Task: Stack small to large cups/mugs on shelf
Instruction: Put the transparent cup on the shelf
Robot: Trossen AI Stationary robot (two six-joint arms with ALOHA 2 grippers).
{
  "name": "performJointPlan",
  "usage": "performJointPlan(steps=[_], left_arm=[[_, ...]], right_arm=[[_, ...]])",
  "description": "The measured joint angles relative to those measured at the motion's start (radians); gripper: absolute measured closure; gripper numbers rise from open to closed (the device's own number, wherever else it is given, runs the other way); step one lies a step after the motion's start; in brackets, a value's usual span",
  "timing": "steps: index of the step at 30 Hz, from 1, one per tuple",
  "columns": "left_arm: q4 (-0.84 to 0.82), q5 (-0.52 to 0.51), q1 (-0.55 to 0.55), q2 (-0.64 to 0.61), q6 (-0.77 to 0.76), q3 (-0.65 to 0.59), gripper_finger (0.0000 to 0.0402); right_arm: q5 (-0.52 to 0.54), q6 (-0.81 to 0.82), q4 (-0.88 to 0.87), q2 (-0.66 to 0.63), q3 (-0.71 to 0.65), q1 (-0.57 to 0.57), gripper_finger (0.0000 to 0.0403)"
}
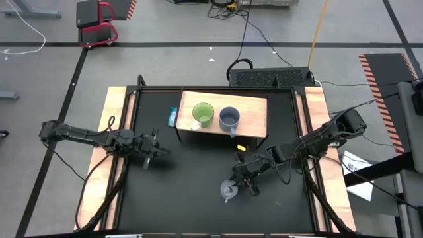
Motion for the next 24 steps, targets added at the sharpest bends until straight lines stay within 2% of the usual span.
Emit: performJointPlan(steps=[18, 24], left_arm=[[-0.022, 0.0, 0.0, 0.0, 0.0, 0.0, 0.036], [-0.024, 0.0, 0.0, 0.0, 0.0, 0.0, 0.036]], right_arm=[[-0.002, 0.019, 0.005, 0.057, 0.009, -0.039, 0.0287], [-0.049, 0.01, 0.008, 0.057, 0.018, -0.039, 0.0287]])
